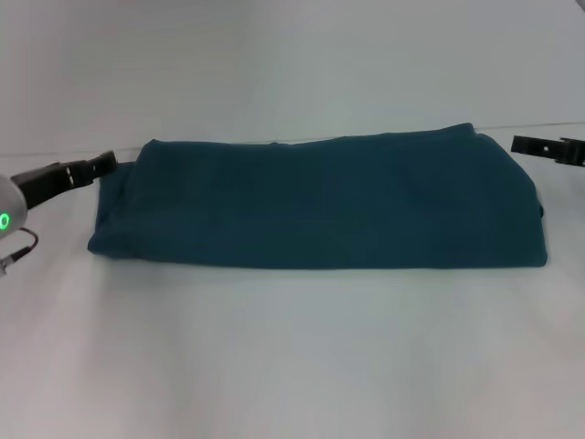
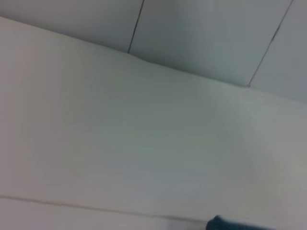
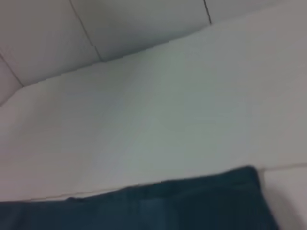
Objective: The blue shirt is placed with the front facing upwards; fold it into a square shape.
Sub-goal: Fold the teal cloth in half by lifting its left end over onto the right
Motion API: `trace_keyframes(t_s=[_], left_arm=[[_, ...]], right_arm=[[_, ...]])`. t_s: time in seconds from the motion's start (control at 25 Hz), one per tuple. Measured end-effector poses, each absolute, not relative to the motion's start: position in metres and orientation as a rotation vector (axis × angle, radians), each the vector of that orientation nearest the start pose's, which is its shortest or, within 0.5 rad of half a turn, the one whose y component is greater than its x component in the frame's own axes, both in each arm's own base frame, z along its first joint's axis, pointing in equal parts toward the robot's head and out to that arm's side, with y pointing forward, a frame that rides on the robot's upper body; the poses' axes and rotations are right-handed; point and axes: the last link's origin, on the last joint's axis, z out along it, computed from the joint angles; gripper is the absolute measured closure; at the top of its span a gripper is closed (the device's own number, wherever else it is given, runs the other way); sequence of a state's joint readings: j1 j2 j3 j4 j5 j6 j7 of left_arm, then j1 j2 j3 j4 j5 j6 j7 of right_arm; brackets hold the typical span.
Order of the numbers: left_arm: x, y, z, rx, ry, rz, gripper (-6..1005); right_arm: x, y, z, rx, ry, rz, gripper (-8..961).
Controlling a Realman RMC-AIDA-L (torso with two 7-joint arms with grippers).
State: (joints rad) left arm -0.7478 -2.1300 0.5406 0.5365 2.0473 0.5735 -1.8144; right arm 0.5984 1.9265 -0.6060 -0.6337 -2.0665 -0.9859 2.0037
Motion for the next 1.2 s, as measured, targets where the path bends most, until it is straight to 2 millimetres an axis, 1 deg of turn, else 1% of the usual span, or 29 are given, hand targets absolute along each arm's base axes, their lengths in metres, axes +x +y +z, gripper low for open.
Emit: trace_keyframes(t_s=[0.28, 0.44, 0.64, 0.88, 1.0, 1.2], left_arm=[[-0.304, 0.437, 0.011, -1.839, -1.131, -0.373, 66], [-0.308, 0.432, 0.009, -1.863, -1.128, -0.34, 67], [-0.31, 0.421, 0.012, -1.932, -1.141, -0.353, 67], [-0.308, 0.405, 0.017, -2.04, -1.185, -0.355, 68], [-0.308, 0.401, 0.015, -2.069, -1.191, -0.336, 69], [-0.305, 0.399, 0.007, -2.111, -1.177, -0.297, 69]], right_arm=[[0.343, 0.385, 0.105, -1.944, 1.47, 0.57, 114], [0.345, 0.38, 0.107, -1.952, 1.503, 0.562, 114], [0.348, 0.377, 0.105, -1.954, 1.535, 0.515, 115], [0.348, 0.377, 0.104, -1.957, 1.536, 0.509, 115], [0.348, 0.378, 0.104, -1.956, 1.533, 0.507, 115], [0.346, 0.379, 0.104, -1.963, 1.527, 0.505, 116]])
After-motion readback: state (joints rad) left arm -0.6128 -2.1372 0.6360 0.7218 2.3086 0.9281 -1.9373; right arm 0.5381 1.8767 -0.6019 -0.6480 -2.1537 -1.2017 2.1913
